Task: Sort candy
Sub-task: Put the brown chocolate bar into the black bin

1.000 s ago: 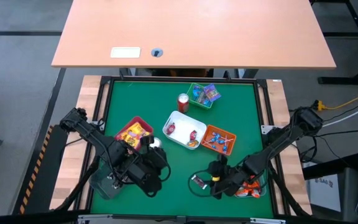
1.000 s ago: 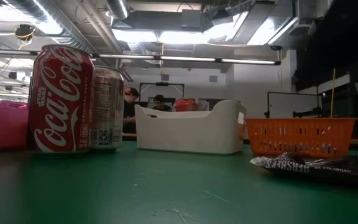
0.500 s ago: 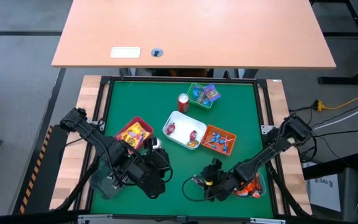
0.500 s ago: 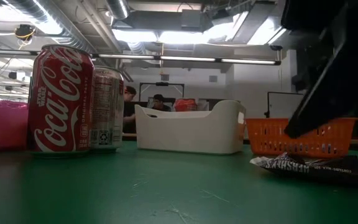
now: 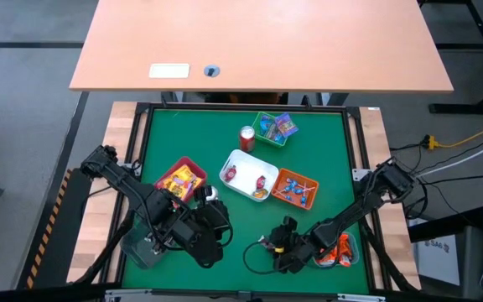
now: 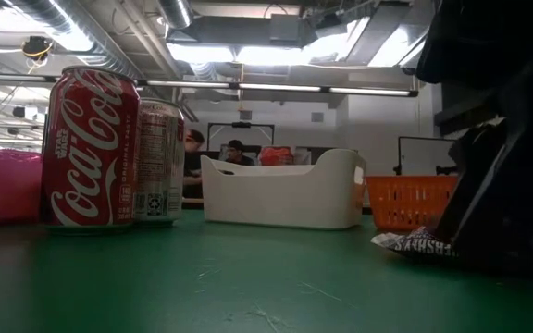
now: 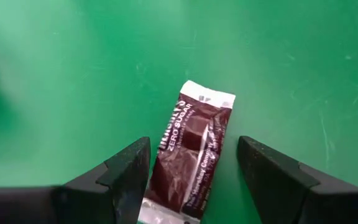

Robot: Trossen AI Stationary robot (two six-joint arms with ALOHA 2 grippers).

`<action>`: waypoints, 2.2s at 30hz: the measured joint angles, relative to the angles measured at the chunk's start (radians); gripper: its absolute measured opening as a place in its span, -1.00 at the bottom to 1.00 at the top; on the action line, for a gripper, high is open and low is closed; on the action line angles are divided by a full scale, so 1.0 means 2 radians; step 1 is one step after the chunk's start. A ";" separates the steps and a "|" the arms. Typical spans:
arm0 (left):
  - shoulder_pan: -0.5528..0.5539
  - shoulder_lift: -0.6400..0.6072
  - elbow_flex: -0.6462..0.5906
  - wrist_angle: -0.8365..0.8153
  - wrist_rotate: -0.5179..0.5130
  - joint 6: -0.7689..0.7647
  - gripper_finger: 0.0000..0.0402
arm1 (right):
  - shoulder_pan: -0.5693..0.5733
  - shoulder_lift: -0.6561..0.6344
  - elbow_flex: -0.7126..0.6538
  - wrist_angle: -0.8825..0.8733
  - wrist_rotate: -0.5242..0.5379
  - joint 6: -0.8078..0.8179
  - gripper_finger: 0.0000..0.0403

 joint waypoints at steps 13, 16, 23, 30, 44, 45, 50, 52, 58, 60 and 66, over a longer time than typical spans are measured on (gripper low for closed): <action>0.000 0.000 0.000 0.000 0.000 0.000 -0.30 | 0.000 0.001 0.000 -0.013 0.009 -0.003 -0.29; 0.000 0.000 0.000 0.000 0.000 0.000 -0.30 | 0.000 0.001 0.000 -0.018 0.009 -0.004 -0.44; 0.000 0.000 0.000 0.000 0.004 0.001 -0.30 | 0.000 0.000 0.000 -0.018 0.013 -0.004 -0.57; -0.001 0.000 0.000 0.000 0.005 0.002 -0.30 | 0.000 -0.005 0.000 -0.021 0.008 -0.015 -0.58; -0.006 0.001 0.000 -0.001 0.026 0.020 -0.30 | 0.000 -0.111 -0.001 -0.032 -0.005 -0.080 -0.60; -0.006 0.002 0.000 0.004 0.026 0.031 -0.30 | -0.001 -0.121 -0.001 -0.032 -0.009 -0.084 -0.60; -0.008 0.020 0.000 0.046 0.026 0.116 -0.30 | -0.004 -0.175 -0.001 -0.029 -0.036 -0.093 -0.60; -0.008 0.031 0.000 0.067 0.026 0.165 -0.30 | -0.004 -0.195 -0.001 -0.027 -0.036 -0.093 -0.60; -0.009 0.066 0.000 0.121 0.022 0.308 -0.30 | -0.004 -0.236 -0.001 -0.013 -0.046 -0.092 -0.60; -0.008 0.077 -0.001 0.143 0.012 0.348 -0.30 | -0.004 -0.239 -0.001 -0.003 -0.055 -0.092 -0.60; -0.007 0.105 -0.001 0.196 -0.032 0.440 -0.30 | -0.004 -0.239 -0.001 0.035 -0.083 -0.092 -0.60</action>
